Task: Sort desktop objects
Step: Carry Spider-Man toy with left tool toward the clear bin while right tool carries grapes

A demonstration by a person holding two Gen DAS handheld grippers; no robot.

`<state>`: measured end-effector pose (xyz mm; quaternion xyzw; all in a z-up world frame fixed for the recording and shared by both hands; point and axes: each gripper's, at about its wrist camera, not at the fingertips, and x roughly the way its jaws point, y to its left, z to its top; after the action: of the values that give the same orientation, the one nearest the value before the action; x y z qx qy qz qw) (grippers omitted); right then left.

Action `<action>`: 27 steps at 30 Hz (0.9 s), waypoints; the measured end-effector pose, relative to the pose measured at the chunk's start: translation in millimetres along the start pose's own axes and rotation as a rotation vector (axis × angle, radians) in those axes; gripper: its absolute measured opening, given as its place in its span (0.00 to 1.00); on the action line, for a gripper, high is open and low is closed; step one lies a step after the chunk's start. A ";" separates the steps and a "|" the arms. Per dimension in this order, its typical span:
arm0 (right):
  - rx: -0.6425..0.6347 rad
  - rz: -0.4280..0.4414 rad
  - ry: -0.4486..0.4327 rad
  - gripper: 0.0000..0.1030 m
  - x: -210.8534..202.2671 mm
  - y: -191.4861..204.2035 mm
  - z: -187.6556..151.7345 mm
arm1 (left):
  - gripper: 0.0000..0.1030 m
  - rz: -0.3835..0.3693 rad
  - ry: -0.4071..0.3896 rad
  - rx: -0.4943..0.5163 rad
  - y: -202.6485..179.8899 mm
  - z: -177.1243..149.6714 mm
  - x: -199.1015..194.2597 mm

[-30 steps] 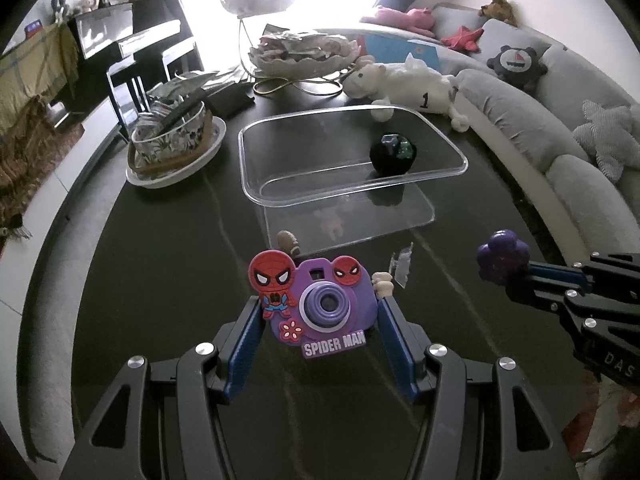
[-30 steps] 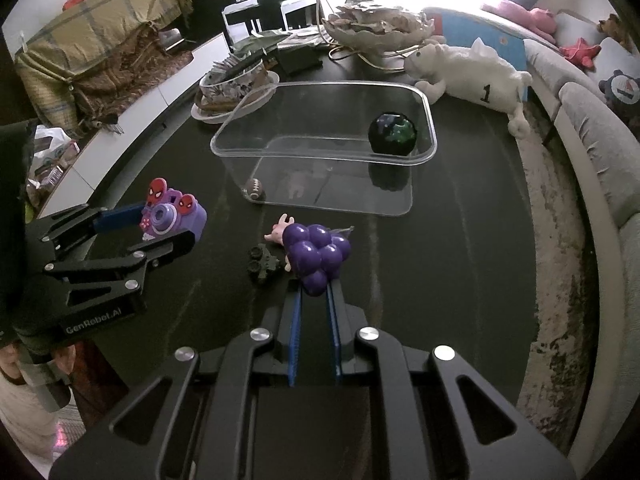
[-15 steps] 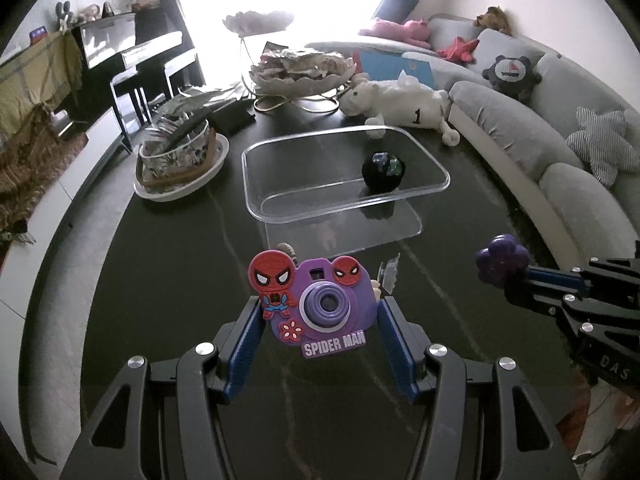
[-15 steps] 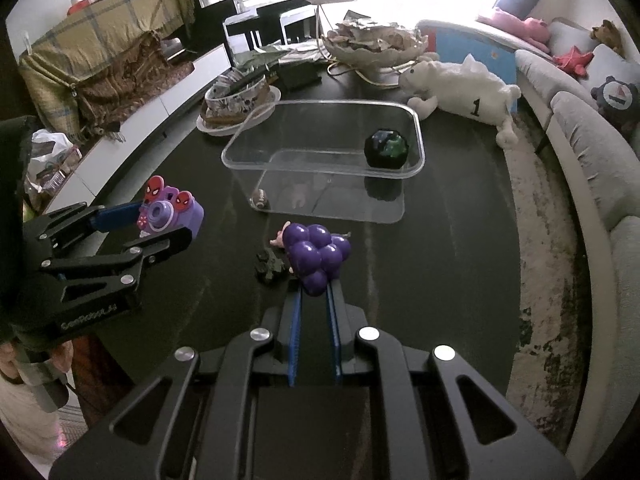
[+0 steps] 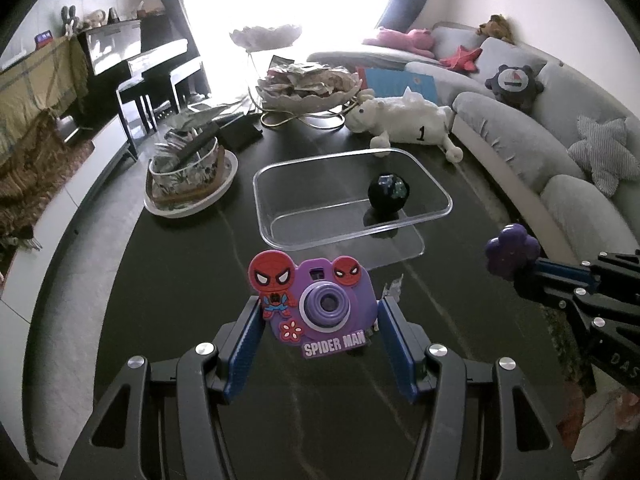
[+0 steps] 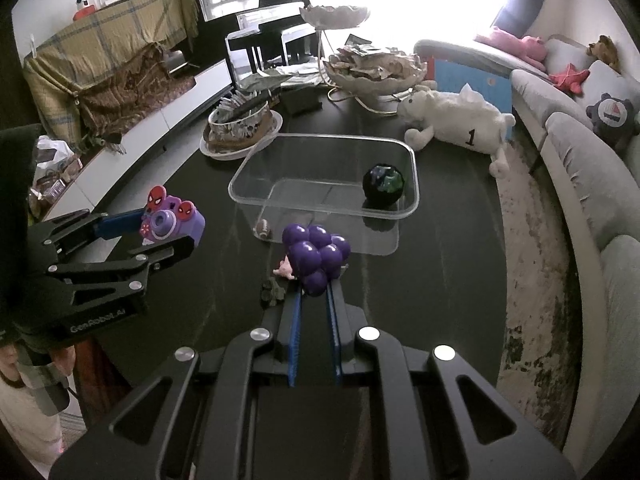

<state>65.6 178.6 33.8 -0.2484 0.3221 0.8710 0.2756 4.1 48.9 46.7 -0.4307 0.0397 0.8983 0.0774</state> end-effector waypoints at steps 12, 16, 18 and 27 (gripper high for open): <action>0.006 -0.010 0.003 0.10 11.7 -2.9 13.1 | 0.53 0.005 -0.006 0.002 3.0 20.0 6.3; 0.009 -0.015 0.013 0.10 19.7 -6.0 17.7 | 0.53 0.004 -0.006 0.003 4.5 26.1 10.1; 0.012 -0.018 0.018 0.10 23.9 -7.7 20.2 | 0.53 0.004 -0.007 0.004 5.4 28.5 11.7; 0.012 -0.043 0.029 0.10 41.2 -13.6 33.3 | 0.53 0.004 0.002 0.002 9.6 44.6 25.4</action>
<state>36.0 223.7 25.1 -0.2663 0.3258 0.8593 0.2908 -47.5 48.2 54.8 -0.4315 0.0414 0.8979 0.0759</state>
